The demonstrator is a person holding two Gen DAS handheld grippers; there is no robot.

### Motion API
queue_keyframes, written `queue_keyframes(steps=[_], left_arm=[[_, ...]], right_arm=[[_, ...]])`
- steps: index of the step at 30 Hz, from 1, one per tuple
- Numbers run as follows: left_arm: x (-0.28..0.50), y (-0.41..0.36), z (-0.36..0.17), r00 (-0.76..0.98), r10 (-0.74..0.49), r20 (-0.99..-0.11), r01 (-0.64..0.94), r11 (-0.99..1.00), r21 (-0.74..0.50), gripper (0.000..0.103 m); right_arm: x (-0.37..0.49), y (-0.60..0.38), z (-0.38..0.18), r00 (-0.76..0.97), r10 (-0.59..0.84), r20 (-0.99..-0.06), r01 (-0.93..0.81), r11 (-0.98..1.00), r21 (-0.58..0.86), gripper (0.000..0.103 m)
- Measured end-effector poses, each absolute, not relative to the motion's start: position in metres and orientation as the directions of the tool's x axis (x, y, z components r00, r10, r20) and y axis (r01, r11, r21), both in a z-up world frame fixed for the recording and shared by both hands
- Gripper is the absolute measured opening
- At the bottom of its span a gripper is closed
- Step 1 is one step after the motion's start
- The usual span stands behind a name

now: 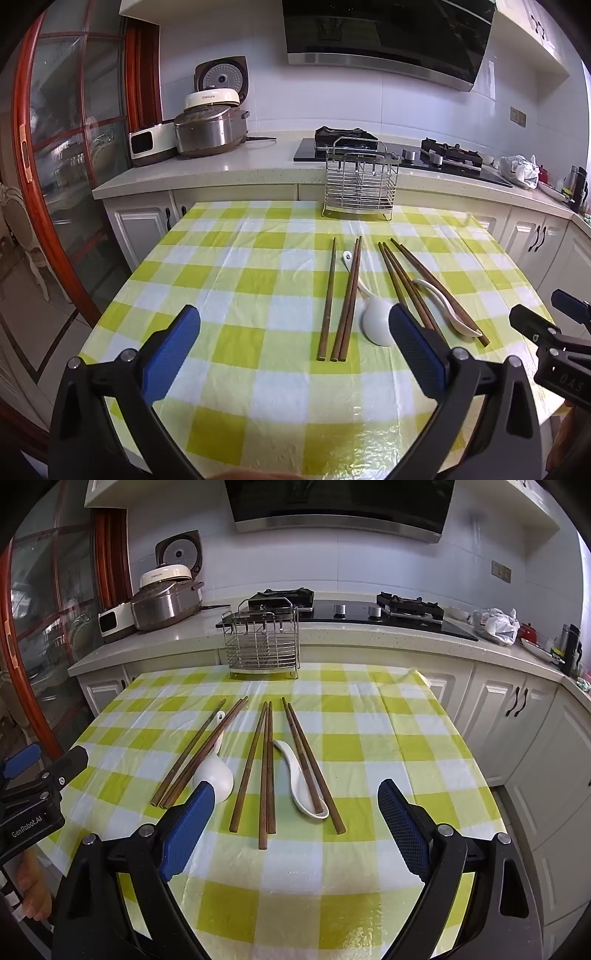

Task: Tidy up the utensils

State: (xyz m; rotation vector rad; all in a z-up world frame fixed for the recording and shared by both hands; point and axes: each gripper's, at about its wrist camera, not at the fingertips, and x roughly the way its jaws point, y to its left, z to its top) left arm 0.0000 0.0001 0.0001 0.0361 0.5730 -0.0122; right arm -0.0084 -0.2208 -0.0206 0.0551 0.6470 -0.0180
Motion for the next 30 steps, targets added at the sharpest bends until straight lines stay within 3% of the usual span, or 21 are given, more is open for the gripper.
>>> queue_keyframes(steps=[30], left_arm=[[-0.0012, 0.0018, 0.0019, 0.845, 0.002, -0.535, 0.028, 0.998, 0.049, 0.099]], right_arm=[[-0.0092, -0.2213, -0.0174, 0.8, 0.004, -0.6, 0.035, 0.998, 0.053, 0.084]])
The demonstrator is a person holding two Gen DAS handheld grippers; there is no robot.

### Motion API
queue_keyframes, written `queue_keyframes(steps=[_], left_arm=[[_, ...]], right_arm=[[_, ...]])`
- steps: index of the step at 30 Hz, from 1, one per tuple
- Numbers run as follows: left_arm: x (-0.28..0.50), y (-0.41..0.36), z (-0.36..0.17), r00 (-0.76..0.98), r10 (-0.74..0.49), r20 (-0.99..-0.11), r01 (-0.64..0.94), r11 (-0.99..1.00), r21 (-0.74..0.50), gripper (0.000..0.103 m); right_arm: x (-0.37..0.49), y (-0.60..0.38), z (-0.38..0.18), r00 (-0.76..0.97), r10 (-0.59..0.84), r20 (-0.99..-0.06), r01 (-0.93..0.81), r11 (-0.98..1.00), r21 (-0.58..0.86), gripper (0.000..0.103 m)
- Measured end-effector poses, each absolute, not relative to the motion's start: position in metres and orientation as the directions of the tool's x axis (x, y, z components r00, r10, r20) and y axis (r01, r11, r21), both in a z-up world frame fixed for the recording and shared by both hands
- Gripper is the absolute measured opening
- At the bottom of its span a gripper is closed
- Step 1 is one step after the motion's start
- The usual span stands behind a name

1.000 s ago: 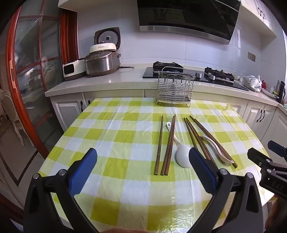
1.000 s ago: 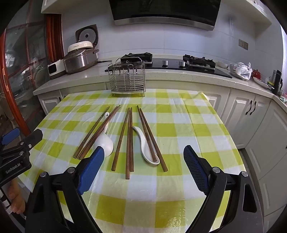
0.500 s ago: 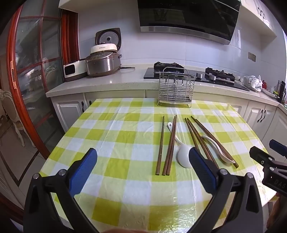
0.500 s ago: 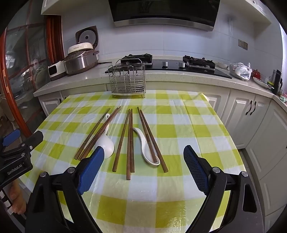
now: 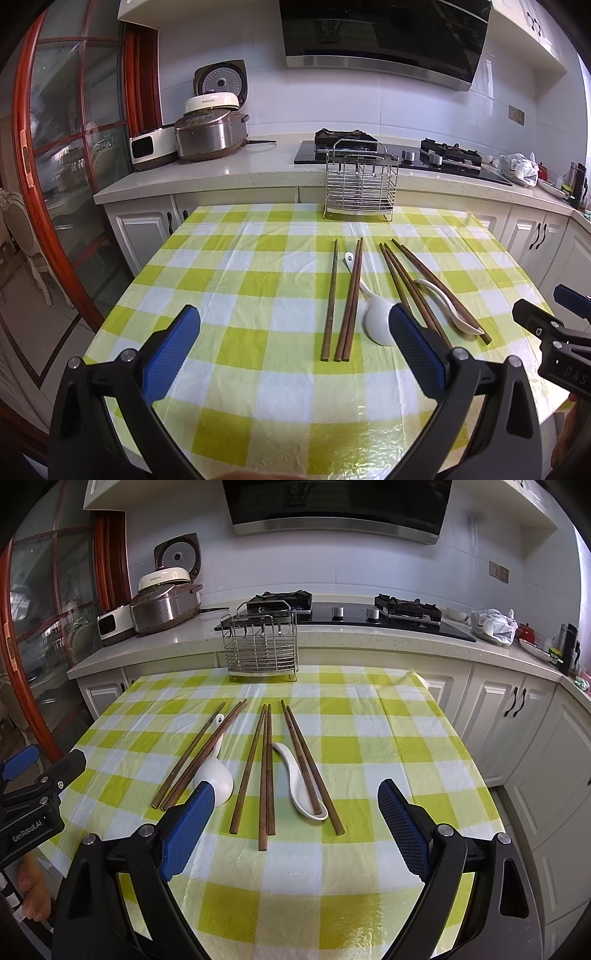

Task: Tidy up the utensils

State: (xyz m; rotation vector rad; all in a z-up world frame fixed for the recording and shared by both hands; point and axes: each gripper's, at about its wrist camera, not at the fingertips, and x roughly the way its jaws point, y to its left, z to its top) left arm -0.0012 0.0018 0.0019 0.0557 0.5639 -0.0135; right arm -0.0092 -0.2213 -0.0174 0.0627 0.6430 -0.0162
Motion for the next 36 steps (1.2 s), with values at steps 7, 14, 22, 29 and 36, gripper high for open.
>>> queue_keyframes(steps=[7, 14, 22, 29, 36], left_arm=[[-0.0021, -0.0014, -0.0003, 0.843, -0.012, -0.538, 0.043, 0.998, 0.046, 0.099], [-0.0024, -0.0022, -0.0036, 0.838, -0.03, -0.545, 0.061, 0.997, 0.038, 0.099], [-0.0029, -0.0029, -0.0033, 0.837, -0.039, -0.546, 0.07, 0.997, 0.035, 0.099], [-0.0024, -0.0043, -0.0031, 0.832, -0.052, -0.552, 0.083, 0.996, 0.032, 0.099], [-0.0022, -0.0057, -0.0046, 0.829, -0.057, -0.557, 0.089, 0.996, 0.031, 0.099]], right_arm=[[-0.0098, -0.2214, -0.0189, 0.796, 0.012, -0.605, 0.032, 0.998, 0.061, 0.084], [-0.0101, -0.2201, -0.0258, 0.794, 0.037, -0.607, 0.013, 0.997, 0.078, 0.084], [-0.0106, -0.2183, -0.0256, 0.797, 0.046, -0.603, 0.003, 0.997, 0.081, 0.084], [-0.0118, -0.2188, -0.0256, 0.797, 0.056, -0.602, -0.005, 0.996, 0.087, 0.084], [-0.0119, -0.2189, -0.0255, 0.796, 0.057, -0.602, -0.004, 0.996, 0.089, 0.084]])
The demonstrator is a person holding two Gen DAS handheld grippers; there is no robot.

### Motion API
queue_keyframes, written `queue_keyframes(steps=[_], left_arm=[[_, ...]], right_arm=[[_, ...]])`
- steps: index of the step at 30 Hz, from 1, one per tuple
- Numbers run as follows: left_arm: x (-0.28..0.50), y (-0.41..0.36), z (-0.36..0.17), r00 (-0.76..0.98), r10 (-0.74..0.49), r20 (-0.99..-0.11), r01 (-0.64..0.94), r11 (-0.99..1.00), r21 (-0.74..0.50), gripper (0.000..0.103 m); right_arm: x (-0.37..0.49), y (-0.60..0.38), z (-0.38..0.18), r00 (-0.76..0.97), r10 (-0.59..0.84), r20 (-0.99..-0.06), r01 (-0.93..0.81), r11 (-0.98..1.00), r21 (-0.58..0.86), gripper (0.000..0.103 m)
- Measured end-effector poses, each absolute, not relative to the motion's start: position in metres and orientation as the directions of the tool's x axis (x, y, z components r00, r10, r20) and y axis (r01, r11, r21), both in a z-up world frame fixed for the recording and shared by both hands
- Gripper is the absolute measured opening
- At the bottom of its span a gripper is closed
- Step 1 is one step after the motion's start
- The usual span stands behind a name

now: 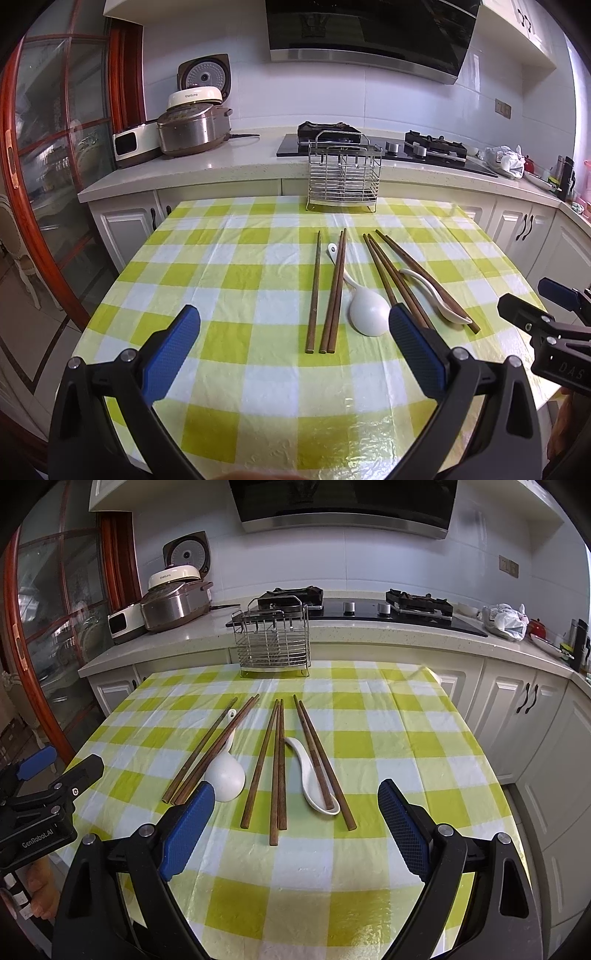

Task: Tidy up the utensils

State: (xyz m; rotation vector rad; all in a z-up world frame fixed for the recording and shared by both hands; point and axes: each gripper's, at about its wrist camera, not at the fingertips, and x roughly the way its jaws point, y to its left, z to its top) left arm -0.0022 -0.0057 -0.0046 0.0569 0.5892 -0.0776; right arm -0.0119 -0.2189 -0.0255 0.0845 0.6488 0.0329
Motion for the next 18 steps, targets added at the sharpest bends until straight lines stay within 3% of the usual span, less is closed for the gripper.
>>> queue_keyframes(steps=[18], left_arm=[[-0.0021, -0.0069, -0.0064, 0.827, -0.058, -0.559, 0.092, 0.995, 0.033, 0.099]], right_arm=[[-0.0128, -0.2197, -0.0273, 0.795, 0.055, -0.605, 0.0, 0.996, 0.09, 0.084]])
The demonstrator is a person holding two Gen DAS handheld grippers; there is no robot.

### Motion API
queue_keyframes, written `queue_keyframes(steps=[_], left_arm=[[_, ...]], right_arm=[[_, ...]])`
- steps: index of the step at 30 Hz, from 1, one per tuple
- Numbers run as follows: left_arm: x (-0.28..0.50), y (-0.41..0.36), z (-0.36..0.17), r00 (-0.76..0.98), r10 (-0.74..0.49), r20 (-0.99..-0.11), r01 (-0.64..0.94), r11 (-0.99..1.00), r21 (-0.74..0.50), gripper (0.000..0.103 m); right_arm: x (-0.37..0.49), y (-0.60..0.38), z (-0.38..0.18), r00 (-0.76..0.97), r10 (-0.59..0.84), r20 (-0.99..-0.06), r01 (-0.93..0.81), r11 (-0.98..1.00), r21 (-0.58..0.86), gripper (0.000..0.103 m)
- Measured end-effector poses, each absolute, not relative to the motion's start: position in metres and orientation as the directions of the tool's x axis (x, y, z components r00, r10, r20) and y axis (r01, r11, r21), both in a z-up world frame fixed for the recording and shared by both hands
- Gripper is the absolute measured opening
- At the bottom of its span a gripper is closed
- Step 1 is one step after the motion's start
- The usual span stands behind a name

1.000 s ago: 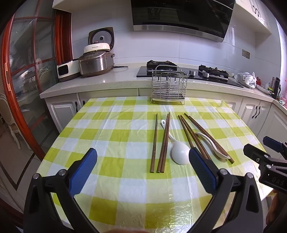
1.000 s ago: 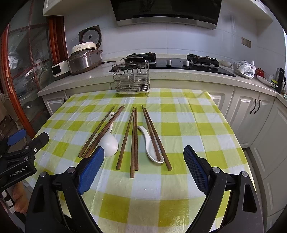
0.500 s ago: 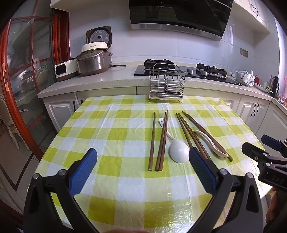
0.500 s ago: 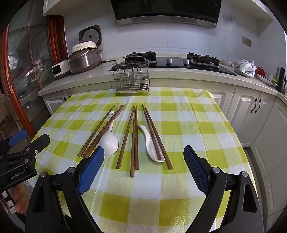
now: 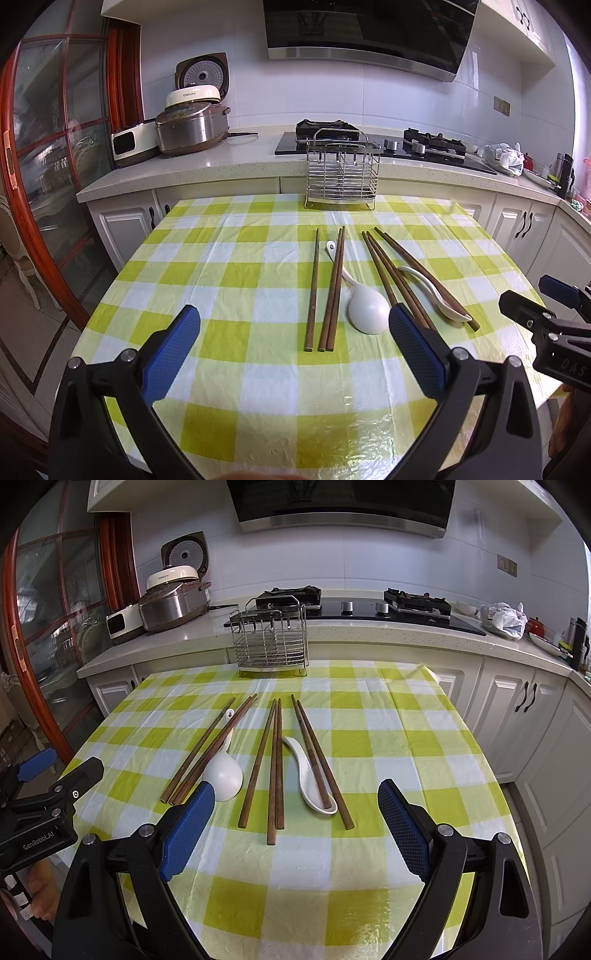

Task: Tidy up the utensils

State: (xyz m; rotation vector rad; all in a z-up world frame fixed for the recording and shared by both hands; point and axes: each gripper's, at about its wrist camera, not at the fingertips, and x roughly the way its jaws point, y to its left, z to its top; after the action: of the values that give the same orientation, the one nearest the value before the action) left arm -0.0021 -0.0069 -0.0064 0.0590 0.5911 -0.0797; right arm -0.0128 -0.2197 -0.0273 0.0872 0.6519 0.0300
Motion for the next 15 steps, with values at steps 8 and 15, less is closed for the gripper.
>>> queue_keyframes(steps=[8, 15], left_arm=[[-0.002, -0.0077, -0.0081, 0.826, -0.062, -0.561, 0.095, 0.995, 0.03, 0.099], [-0.0017, -0.0082, -0.0092, 0.824, -0.063, -0.563, 0.096, 0.995, 0.029, 0.099]], right_arm=[[-0.0128, -0.22, -0.0267, 0.795, 0.055, -0.603, 0.0, 0.996, 0.091, 0.084], [-0.0131, -0.2198, -0.0267, 0.795, 0.056, -0.603, -0.001, 0.996, 0.091, 0.084]])
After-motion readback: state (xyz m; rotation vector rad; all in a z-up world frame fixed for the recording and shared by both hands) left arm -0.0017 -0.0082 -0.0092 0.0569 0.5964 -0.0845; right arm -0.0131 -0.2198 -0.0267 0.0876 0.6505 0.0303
